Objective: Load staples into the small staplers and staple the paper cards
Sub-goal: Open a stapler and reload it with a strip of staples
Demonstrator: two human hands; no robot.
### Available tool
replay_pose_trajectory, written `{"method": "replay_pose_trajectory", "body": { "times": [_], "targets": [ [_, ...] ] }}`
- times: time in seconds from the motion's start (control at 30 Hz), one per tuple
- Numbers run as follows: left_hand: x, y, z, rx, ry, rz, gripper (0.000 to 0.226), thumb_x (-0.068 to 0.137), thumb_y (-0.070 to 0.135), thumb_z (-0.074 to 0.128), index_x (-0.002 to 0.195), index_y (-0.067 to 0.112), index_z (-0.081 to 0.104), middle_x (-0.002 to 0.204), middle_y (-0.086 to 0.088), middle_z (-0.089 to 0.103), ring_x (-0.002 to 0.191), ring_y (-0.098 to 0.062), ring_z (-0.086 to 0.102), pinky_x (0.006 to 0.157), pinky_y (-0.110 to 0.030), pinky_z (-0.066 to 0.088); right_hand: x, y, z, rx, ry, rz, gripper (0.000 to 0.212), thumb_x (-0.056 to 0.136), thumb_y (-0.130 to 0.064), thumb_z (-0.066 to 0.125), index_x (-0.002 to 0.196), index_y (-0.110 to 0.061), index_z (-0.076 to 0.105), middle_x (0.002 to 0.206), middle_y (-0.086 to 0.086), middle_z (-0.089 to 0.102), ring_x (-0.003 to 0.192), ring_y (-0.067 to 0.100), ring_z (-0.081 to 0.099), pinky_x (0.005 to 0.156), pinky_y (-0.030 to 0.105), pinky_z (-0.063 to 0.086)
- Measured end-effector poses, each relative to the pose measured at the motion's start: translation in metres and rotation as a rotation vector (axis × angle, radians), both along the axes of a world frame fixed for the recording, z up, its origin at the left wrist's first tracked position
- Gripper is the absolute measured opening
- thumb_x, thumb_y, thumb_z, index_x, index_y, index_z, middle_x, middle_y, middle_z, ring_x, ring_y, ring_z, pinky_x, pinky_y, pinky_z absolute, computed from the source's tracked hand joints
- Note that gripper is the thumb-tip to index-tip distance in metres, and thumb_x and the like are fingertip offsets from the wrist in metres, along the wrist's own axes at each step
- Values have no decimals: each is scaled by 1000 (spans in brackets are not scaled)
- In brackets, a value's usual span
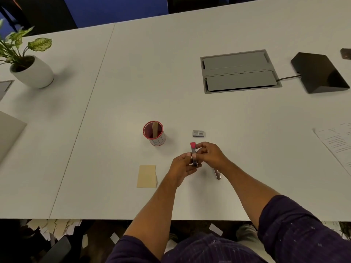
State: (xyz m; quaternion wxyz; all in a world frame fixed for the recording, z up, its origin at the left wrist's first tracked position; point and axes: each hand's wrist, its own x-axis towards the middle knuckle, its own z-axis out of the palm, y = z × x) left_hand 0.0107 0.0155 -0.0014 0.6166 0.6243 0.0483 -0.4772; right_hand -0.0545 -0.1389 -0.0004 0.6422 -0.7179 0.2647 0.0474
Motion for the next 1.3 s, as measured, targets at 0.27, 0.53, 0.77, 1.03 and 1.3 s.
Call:
{"method": "replay_pose_trajectory", "body": {
  "times": [0.27, 0.53, 0.77, 1.03, 1.3],
  "targets": [
    [8, -6, 6, -37, -2, 62, 28, 104, 31, 52, 120, 15, 68, 109, -12, 75, 96, -38, 73, 89, -42, 57, 2, -5, 7, 159, -89, 44, 37, 91, -16, 75, 128, -12, 68, 95, 9, 79, 86, 21, 76, 80, 36, 58],
    [17, -15, 8, -36, -103, 65, 24, 98, 26, 62, 116, 11, 68, 106, -8, 76, 104, -28, 72, 87, -36, 57, 7, 10, 14, 33, -126, -62, 36, 96, -58, 59, 103, -28, 78, 94, 2, 75, 85, 13, 71, 71, 24, 57],
    [17, -27, 16, -81, -198, 93, 30, 99, 32, 61, 122, 14, 65, 112, -8, 74, 100, -28, 74, 84, -38, 60, 23, 21, 24, 134, -161, -246, 30, 106, -37, 52, 118, -17, 71, 116, 1, 73, 111, 17, 69, 100, 37, 56],
    [8, -43, 30, -139, -95, 264, 25, 105, 36, 46, 115, 23, 66, 109, -7, 75, 99, -25, 74, 79, -40, 60, 36, 26, 28, 28, -157, -417, 27, 107, -32, 48, 106, -17, 70, 105, 2, 75, 100, 19, 72, 90, 38, 59],
    [17, -45, 33, -91, -158, 238, 16, 102, 38, 53, 112, 27, 61, 103, -5, 76, 93, -29, 75, 75, -38, 61, 37, 16, 26, 146, -202, -406, 30, 101, -48, 56, 108, -22, 68, 101, -2, 76, 94, 15, 74, 76, 22, 59]
  ]
}}
